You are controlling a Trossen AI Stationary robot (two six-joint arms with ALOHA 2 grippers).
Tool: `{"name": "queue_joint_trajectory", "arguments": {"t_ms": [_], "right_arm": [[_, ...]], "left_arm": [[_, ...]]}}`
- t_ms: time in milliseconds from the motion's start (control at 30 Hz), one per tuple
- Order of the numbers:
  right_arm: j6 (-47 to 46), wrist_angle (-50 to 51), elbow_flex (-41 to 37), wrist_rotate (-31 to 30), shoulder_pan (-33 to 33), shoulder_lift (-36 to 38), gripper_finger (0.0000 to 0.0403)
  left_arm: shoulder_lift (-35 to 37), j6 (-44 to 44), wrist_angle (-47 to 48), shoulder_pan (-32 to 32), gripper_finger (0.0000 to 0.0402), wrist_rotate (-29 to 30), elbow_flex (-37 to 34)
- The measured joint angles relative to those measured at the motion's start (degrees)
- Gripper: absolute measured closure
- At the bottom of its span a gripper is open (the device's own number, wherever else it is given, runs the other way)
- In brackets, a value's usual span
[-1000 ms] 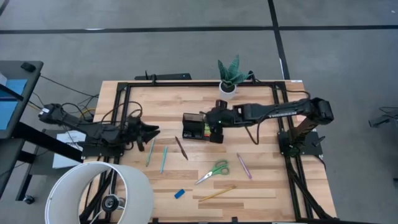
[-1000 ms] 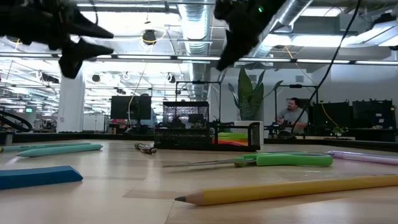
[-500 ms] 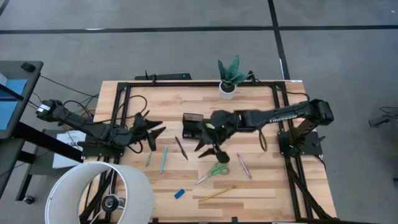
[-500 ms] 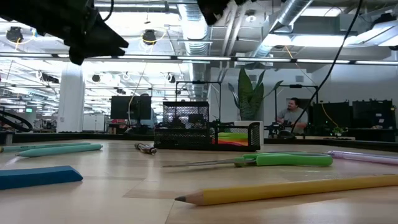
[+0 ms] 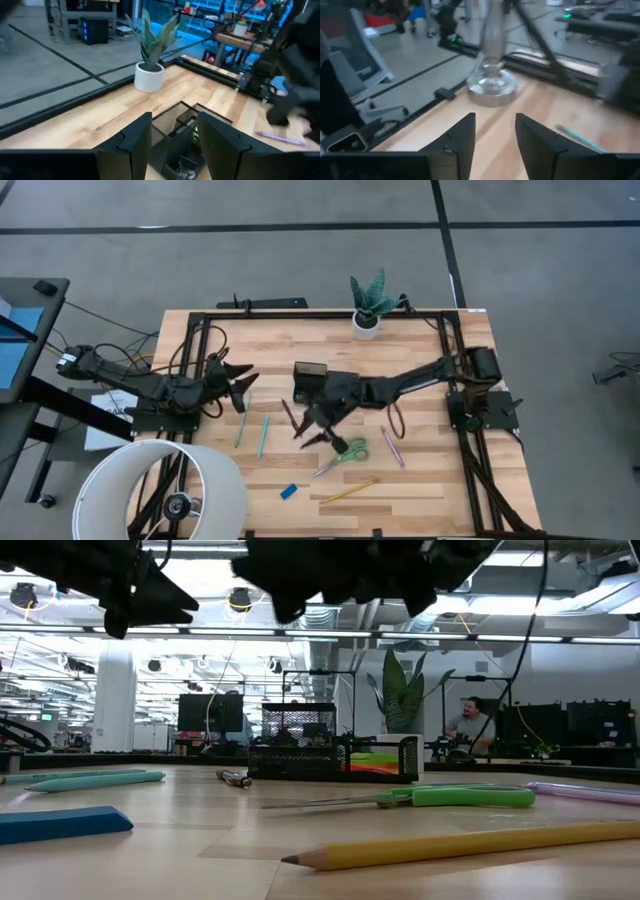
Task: Pick and place office supplies into organizer
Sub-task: Put the blue eraser into the black desk organizer
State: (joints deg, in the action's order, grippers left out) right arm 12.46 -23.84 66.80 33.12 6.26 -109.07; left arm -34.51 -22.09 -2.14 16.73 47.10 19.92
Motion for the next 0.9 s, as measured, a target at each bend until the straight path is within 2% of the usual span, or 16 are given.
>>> {"name": "queue_joint_trajectory", "arguments": {"t_ms": [167,333,433,667,900], "right_arm": [[1.25,-4.06,4.17,-0.01,4.65,-6.21,0.0234],[-1.76,-5.53,8.74,-2.02,8.11,-11.33,0.0194],[0.53,-5.91,10.51,-2.31,9.95,-14.41,0.0182],[3.01,-5.53,12.99,-7.55,13.72,-22.03,0.0183],[1.39,-5.58,17.18,-9.49,13.34,-28.00,0.0194]], "left_arm": [[0.27,-3.38,1.21,0.02,0.0253,-1.31,-0.01],[0.29,-6.42,3.37,-0.02,0.0253,-1.91,0.00],[0.29,-7.79,4.07,-0.02,0.0253,-2.30,0.00],[0.27,-9.22,6.48,0.00,0.0253,-5.09,-0.02],[0.29,-9.22,6.69,0.02,0.0253,-6.31,-0.02]]}}
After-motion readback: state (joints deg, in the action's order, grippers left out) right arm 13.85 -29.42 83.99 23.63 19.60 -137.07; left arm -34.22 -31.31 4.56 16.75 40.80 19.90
